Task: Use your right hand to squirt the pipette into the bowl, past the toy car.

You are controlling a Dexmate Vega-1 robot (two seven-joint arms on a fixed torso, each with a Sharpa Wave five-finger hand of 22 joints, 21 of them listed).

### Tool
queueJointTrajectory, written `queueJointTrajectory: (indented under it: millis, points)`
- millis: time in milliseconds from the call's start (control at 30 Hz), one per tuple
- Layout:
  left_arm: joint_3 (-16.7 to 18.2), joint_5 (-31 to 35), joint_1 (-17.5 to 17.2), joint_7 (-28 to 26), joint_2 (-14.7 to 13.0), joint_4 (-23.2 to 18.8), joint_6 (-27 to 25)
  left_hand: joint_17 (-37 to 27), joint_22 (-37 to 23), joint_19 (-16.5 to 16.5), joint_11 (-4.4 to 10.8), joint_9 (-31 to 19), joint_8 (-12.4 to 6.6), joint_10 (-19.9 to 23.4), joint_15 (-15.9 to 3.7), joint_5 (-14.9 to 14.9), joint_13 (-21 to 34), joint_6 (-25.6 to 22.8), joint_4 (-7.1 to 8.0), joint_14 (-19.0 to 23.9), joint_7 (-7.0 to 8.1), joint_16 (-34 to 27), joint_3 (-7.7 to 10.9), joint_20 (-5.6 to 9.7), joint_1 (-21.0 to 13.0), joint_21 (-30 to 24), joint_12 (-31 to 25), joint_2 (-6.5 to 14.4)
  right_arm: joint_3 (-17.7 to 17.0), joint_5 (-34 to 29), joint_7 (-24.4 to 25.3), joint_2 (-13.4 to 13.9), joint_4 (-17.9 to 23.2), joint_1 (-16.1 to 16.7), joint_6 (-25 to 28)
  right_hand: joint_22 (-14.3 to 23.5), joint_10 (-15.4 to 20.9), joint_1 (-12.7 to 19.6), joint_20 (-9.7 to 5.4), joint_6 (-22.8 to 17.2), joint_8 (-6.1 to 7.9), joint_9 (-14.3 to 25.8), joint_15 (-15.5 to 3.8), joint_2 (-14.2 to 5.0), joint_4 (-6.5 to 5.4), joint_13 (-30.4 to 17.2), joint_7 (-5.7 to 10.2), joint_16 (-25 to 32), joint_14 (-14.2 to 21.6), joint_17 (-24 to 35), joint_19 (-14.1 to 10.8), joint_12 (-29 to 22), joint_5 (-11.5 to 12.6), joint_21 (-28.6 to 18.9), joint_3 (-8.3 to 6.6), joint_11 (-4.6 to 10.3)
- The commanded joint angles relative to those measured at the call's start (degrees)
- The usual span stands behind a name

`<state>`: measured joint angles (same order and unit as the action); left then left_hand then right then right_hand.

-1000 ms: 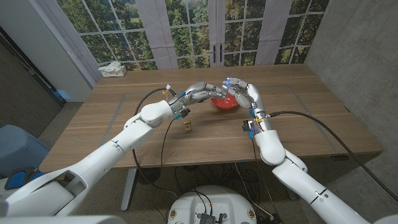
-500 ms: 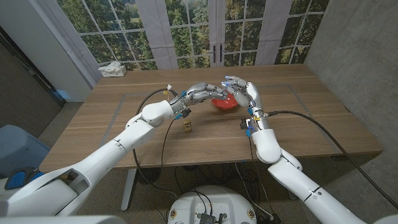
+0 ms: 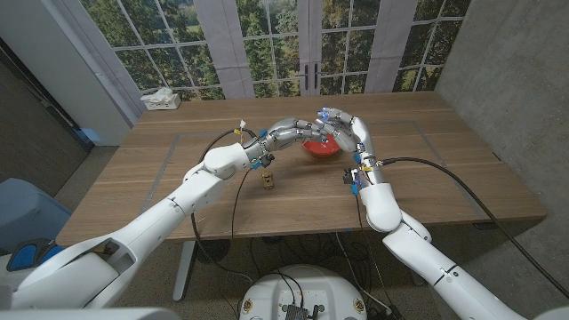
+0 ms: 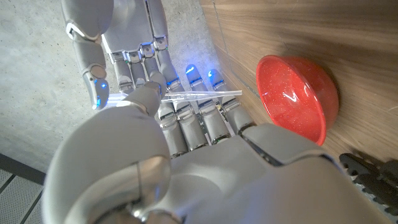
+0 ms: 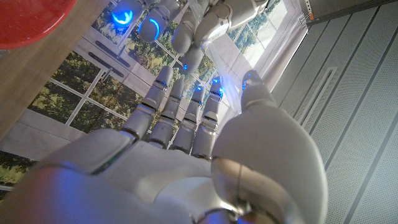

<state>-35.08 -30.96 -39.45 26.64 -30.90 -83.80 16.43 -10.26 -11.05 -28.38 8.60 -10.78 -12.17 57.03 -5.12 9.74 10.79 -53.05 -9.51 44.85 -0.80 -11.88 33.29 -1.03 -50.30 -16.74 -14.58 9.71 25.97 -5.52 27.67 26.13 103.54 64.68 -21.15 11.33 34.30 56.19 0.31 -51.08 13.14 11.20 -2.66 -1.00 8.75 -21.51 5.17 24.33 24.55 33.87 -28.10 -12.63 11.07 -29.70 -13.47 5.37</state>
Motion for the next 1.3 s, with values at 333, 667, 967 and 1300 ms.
queueJointTrajectory:
  millis: [333,667,967,1300]
  points:
    - [1.08,-5.86,0.16,4.36,1.72,2.73,-1.37,-0.35,-0.36,-0.50,0.74,-0.36,0.20,1.13,-7.05,0.14,0.25,-0.68,-0.34,0.57,-0.20,-0.05,0.00,0.29,0.14,-0.48,0.15,-0.13,-1.17,2.96,0.98,-1.93,-2.91,0.35,-4.89,0.12,1.25,0.55,-0.30,-1.87,0.61,0.15,-7.34,-0.84,-0.21,-0.05,0.62,0.78,1.15,0.44,-0.58,-0.75,0.03,-1.00,-0.12,0.46]
    - [0.57,-5.74,1.26,5.19,2.32,3.98,-2.52,-0.37,-0.37,-0.47,0.68,-0.38,0.26,1.20,-7.01,0.15,0.26,-0.77,-0.35,0.61,-0.16,-0.04,-0.07,0.27,0.17,-0.50,0.25,-0.17,-1.07,2.78,0.56,-2.67,-3.60,-0.25,-5.04,0.14,1.93,0.60,-0.39,-3.55,1.09,0.19,-7.44,-0.75,-0.11,-0.19,0.37,0.85,1.64,0.40,-1.00,-1.11,-0.06,-1.42,-0.10,0.88]
    - [0.13,-5.37,2.20,6.26,2.53,4.95,-3.03,-0.35,-0.38,-0.41,0.49,-0.39,0.28,1.25,-7.05,0.17,0.27,-0.94,-0.41,0.50,-0.31,0.07,-0.07,0.21,0.12,-0.52,0.35,-0.18,-0.74,2.39,0.40,-2.98,-3.68,-0.77,-4.12,0.15,1.32,0.19,-0.22,-0.83,-0.26,0.17,-7.20,-0.27,-0.14,-0.16,-1.03,0.47,1.68,0.15,-0.85,-0.83,-0.04,-1.69,0.10,0.46]
    - [0.05,-5.69,2.76,7.47,3.01,5.99,-3.06,-0.35,-0.39,-0.37,0.67,-0.40,0.37,1.29,-6.96,0.18,0.29,-0.97,-0.39,0.40,-0.33,0.15,-0.12,0.15,0.18,-0.55,0.47,-0.20,-0.65,1.23,2.35,-4.32,-4.54,-0.90,-5.51,0.15,4.72,2.31,-1.17,-8.53,2.34,0.28,-8.48,-1.58,0.53,-0.72,-0.41,1.01,2.94,0.51,-1.14,-2.35,0.05,-2.55,-0.96,2.70]
